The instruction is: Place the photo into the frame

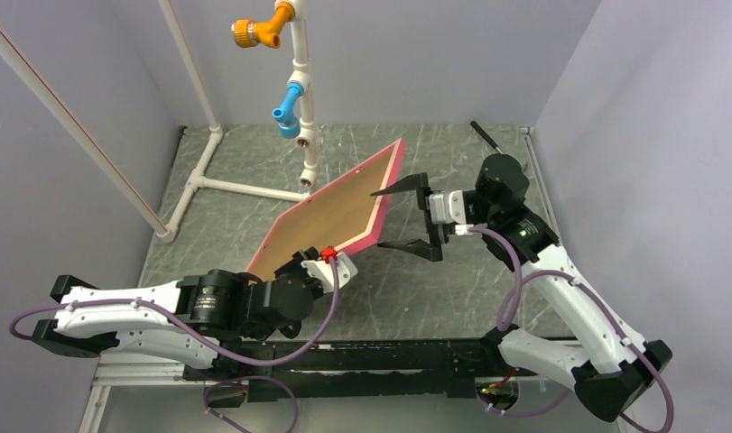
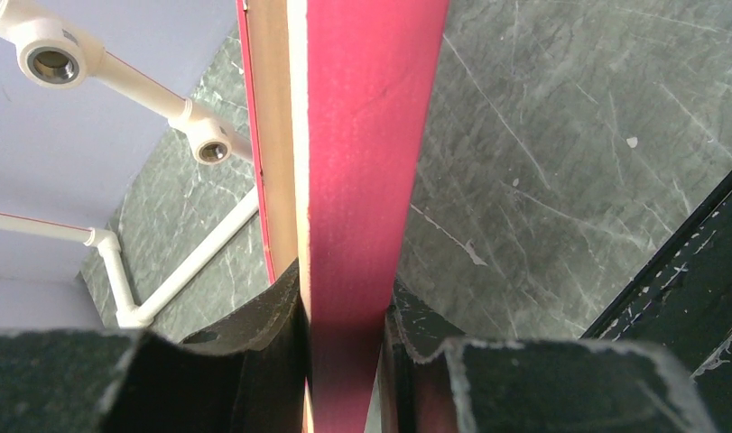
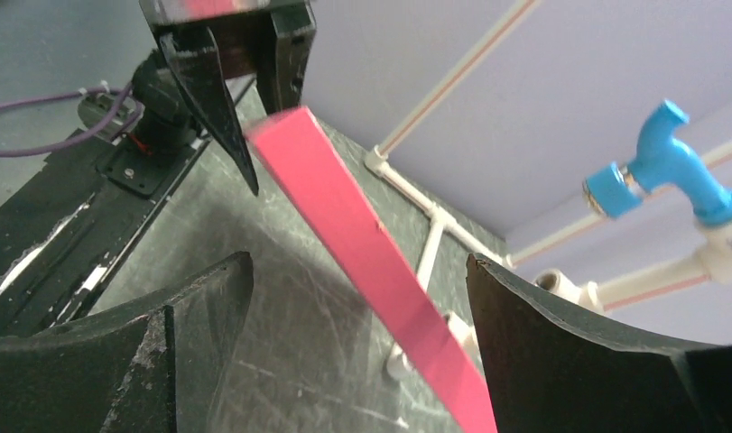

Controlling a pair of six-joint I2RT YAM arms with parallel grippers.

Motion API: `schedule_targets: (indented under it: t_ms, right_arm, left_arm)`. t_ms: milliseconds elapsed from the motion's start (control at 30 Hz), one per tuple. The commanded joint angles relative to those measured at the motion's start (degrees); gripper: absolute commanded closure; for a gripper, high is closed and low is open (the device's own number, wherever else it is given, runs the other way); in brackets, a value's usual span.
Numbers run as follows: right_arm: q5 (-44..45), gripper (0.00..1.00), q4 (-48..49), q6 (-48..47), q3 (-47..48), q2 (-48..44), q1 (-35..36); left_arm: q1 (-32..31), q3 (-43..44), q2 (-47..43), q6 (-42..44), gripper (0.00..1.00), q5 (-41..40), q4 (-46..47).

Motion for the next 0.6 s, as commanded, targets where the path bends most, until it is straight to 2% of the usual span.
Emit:
schedule_targets:
  t_ms: [0, 67, 333, 467, 567]
  right_arm:
    - [-4.8, 0.12, 3.3, -5.5, 4.8, 3.2, 3.3]
    - [-4.7, 0.13, 1.8, -7.3, 5.8, 4.7, 5.0]
    - [-3.4, 0.31, -8.4, -15.5, 10.4, 8.8, 10.6]
    - [0.7, 0.44, -15.0, -21.0, 12.7, 10.1, 12.3]
    - [2.3, 0.58, -17.8, -22.9, 13.2, 10.3, 12.9]
  left_arm:
    - [-0.6, 1.8, -0.5, -7.3, 1.00, 6.7, 8.7]
    - [-0.6, 1.9, -0.5, -7.4, 1.00, 7.2, 8.6]
    - [-0.6, 2.5, -0.6, -7.7, 1.00, 7.9, 8.5]
    - [-0.6, 3.0, -0.5, -7.3, 1.00, 8.2, 8.7]
    - [-0.6, 3.5, -0.4, -7.2, 1.00, 8.2, 8.6]
